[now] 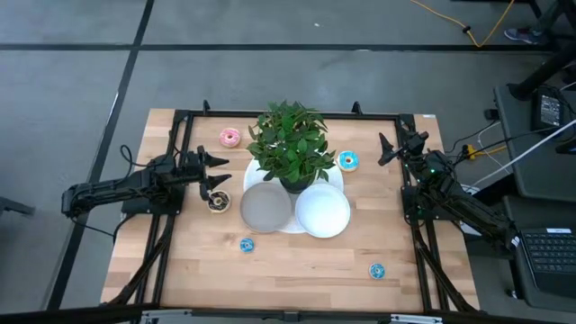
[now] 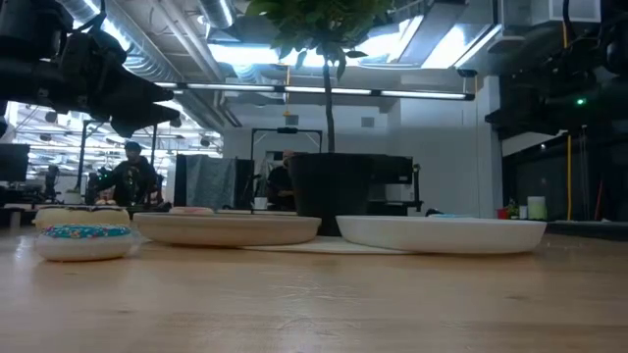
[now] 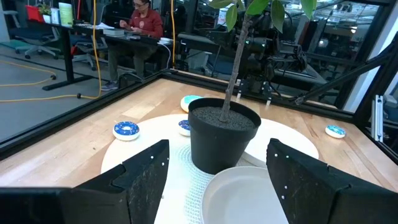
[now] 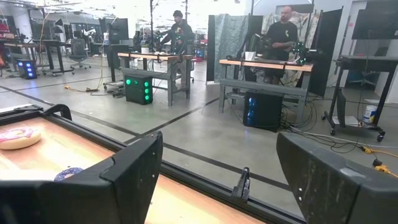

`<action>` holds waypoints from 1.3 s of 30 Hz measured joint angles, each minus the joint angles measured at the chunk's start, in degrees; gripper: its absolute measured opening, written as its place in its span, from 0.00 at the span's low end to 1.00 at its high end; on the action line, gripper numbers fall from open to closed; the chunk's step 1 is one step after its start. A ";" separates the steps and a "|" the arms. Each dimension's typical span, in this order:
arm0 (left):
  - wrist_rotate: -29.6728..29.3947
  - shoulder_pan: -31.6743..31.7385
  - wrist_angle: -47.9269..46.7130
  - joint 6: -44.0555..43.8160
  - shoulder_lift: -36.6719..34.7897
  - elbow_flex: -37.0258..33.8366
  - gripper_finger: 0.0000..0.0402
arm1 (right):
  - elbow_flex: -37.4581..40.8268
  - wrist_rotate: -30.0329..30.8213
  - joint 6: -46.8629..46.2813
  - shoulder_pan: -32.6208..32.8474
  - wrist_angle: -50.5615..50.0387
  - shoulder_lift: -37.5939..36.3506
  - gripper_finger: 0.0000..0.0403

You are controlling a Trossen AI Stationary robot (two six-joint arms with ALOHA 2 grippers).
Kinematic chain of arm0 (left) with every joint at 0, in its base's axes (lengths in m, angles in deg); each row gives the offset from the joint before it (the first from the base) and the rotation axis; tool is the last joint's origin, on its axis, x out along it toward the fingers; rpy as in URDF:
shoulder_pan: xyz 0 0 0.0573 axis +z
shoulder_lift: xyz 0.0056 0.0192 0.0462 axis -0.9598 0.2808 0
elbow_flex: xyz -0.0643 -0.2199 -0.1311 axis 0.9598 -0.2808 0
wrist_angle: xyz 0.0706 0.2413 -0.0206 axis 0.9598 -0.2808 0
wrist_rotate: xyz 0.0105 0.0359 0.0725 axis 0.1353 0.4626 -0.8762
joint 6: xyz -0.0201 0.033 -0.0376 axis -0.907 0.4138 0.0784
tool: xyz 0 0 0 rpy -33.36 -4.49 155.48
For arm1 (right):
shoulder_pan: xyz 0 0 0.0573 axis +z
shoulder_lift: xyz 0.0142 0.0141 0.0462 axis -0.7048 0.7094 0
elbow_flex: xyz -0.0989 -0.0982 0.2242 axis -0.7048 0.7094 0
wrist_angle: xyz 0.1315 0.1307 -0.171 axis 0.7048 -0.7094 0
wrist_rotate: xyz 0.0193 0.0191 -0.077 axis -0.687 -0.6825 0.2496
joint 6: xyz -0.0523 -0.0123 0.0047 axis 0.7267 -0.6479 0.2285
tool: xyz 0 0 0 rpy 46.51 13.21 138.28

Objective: Pick & Place donuts

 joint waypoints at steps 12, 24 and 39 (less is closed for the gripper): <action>0.00 0.00 0.00 0.00 0.00 0.00 0.65 | 0.00 0.00 -0.02 0.00 -0.01 0.00 0.78; -0.02 -0.02 0.00 0.00 0.00 -0.02 0.65 | -0.01 0.00 -0.04 0.02 0.26 0.01 0.78; -0.01 -0.02 0.00 0.00 0.00 -0.02 0.65 | -1.46 -2.97 -6.08 0.04 0.93 0.31 0.78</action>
